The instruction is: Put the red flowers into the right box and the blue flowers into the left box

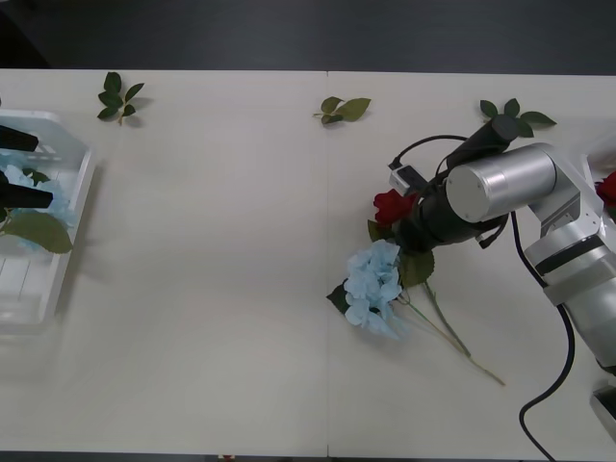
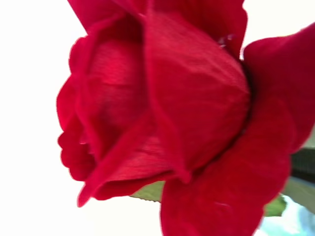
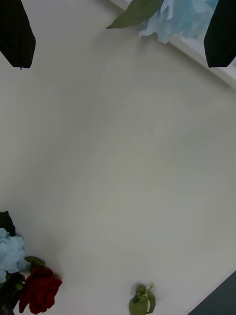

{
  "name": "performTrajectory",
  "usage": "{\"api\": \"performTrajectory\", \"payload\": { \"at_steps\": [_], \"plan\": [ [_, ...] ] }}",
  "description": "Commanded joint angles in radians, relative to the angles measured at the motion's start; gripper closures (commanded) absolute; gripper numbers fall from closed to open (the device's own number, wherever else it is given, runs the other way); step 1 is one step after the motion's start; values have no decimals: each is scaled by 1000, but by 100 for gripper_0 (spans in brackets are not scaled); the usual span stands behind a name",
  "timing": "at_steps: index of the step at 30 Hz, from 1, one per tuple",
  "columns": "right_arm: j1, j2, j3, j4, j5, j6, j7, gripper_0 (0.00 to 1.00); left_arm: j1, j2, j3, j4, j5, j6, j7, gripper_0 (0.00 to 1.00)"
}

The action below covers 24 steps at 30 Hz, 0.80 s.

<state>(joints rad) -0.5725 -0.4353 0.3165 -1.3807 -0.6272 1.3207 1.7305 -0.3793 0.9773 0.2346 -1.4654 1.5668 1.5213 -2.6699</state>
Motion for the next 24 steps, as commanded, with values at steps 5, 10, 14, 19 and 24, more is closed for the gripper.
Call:
{"api": "performTrajectory", "payload": {
  "at_steps": [5,10,14,19,24],
  "plan": [
    [-24,12,-7,22,-14,-31,49,93,-47,47,-77,-110,94,-43,-35,0],
    [-24,12,-7,23,-14,-31,53,100,-73,47,-135,-110,153,-56,-35,0],
    [-24,10,-7,29,-14,-31,58,100,-84,47,-169,-110,190,-84,-35,0],
    [-26,6,-16,28,-23,-31,61,100,-84,47,-189,-105,210,-92,-35,0],
    [-30,-39,-65,-11,-51,5,72,100,-84,47,-201,-96,242,-89,-35,0]
  ]
}}
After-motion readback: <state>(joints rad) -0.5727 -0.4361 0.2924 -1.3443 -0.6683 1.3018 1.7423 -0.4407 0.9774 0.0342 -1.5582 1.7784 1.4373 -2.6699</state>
